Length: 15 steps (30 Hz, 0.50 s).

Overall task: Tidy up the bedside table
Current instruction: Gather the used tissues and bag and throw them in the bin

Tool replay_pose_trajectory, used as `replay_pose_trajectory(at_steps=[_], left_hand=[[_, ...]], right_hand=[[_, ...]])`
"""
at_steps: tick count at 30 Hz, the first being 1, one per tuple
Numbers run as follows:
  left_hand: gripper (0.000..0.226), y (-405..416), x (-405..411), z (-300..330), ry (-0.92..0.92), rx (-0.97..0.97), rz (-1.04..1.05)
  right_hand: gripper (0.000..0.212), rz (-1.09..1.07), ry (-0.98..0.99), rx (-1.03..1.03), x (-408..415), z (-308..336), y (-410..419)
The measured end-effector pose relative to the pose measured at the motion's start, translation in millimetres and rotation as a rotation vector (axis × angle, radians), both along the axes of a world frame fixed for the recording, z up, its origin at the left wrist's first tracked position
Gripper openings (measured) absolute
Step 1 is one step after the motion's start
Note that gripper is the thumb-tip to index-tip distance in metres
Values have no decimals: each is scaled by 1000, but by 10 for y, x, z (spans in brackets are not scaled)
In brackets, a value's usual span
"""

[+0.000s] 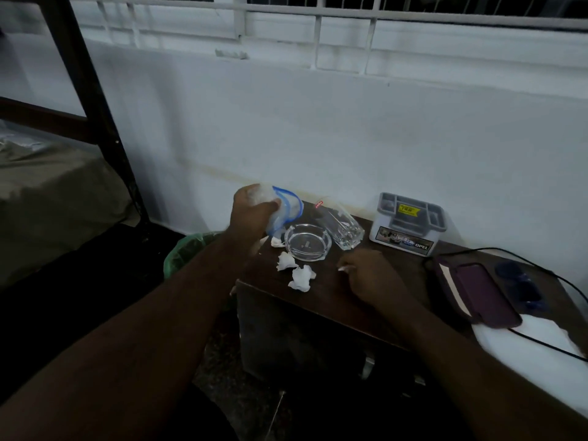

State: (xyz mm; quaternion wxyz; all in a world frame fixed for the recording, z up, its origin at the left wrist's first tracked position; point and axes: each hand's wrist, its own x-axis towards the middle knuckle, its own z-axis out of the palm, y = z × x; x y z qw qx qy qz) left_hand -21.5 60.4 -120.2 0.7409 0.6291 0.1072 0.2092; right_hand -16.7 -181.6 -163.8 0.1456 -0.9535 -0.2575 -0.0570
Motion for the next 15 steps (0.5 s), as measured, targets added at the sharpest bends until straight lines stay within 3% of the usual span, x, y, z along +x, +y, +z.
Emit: replay_pose_trajectory(at_steps=[3,6,8,11,15], left_hand=[[16,109,-52,-18,53,-92,53],[28,158,-74,-23,113,-128,89],[40,182,-79,-28,117,-159,89],[41,216,-94,-21,134,-176,90],[51,280,-114,-3,168,-174,83]], right_hand=[[21,-4,-14,95,-40,121,132],[20,148,-66,199,-204,206,386],[18,237,-98,178,-332,159,535],[21,298,-71,75,-414,43,623],[21,174,-13,28,-362,91,620]])
